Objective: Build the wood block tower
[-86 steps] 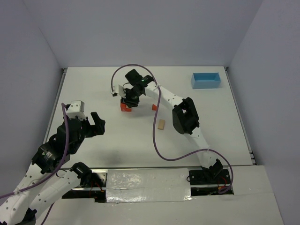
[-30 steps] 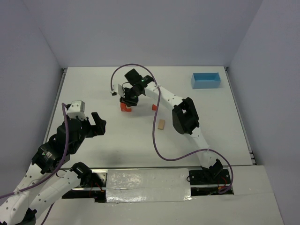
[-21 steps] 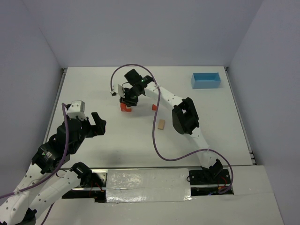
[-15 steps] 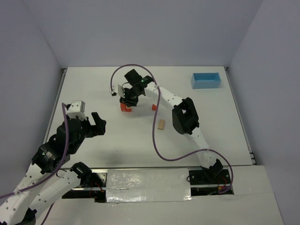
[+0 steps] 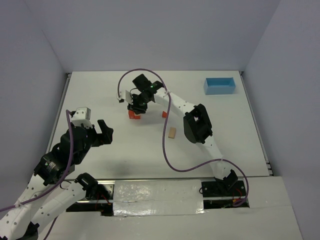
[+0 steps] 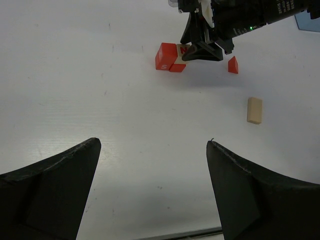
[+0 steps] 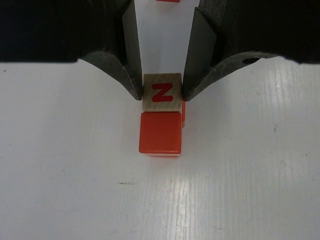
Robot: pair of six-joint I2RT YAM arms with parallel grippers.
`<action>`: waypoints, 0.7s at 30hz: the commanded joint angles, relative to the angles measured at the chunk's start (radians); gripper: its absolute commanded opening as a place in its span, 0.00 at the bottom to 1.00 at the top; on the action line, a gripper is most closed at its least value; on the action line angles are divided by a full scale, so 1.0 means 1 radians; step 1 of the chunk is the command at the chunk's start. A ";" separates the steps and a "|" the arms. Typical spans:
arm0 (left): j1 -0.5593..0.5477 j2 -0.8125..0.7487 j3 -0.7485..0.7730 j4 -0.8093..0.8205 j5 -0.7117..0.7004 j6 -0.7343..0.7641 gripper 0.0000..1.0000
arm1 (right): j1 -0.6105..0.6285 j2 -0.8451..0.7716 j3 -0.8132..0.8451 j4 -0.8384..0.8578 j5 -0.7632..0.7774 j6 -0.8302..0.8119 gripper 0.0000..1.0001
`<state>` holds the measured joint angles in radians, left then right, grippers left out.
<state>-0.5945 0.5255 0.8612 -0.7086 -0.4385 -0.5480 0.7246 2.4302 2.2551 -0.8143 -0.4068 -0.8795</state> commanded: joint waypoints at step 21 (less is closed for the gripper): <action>-0.002 0.005 -0.005 0.055 0.030 0.036 0.99 | -0.030 -0.210 -0.141 0.125 -0.035 0.027 1.00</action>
<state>-0.5945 0.5266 0.8612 -0.7013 -0.4145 -0.5289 0.7139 2.3333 2.1311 -0.7513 -0.4118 -0.8684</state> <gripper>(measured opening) 0.994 0.996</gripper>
